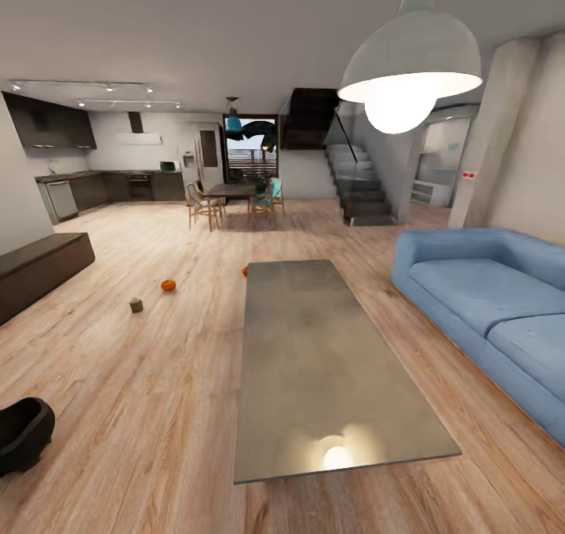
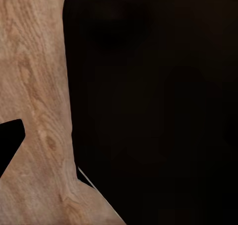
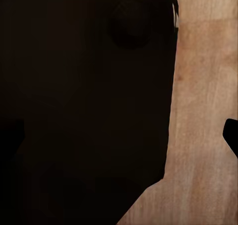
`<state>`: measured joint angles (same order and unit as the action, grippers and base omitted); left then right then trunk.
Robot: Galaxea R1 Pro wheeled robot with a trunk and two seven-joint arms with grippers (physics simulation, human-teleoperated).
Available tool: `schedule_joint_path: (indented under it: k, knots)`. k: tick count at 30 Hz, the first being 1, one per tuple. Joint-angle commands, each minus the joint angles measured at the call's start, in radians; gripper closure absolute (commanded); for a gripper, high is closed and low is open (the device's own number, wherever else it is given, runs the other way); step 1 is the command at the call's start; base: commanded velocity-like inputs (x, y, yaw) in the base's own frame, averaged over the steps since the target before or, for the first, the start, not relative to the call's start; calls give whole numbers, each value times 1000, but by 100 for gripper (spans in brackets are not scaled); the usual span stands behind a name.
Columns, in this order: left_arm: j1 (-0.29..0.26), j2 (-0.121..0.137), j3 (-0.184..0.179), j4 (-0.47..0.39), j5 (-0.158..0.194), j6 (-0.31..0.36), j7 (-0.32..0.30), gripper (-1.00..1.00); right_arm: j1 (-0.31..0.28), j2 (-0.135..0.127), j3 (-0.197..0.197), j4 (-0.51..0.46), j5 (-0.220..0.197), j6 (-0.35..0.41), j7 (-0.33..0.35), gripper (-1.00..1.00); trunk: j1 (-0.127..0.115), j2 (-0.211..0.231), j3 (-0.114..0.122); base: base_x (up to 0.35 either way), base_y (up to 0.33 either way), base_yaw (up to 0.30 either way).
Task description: Place each of the two pumpkins and all three candles from the living room inside a cabinet in the living room (use any cabinet), then make sure every cabinet is closed, and position the cauldron so it is next to a table in the living room.
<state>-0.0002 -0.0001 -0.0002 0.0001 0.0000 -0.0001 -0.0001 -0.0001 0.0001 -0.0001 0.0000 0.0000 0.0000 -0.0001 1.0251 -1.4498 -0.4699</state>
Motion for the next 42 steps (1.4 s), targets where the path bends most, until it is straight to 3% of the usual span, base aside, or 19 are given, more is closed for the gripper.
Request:
schedule_joint_path:
  k: [1,8,26,35,42]
  knots:
    - [-1,-6,-2,1,0,-1,0,-100,0,6,0,0,0,0,-1,-100,0,0,0,0,0,0]
    - [-1,-16,1,1,0,-4,-1,-100,-1,24,-1,0,1,-1,-3,-100,0,0,0,0,0,0]
    - [-1,-16,10,1,2,-5,-1,-100,-1,17,0,0,2,-4,-3,-100,0,0,0,0,0,0]
    - [-1,-15,6,1,0,-70,-1,-100,-1,15,0,0,2,-3,-4,-100,0,0,0,0,0,0]
    - [-1,-11,6,1,0,-73,-1,-100,-1,14,0,0,2,-3,-3,-100,-27,49,22,0,0,0]
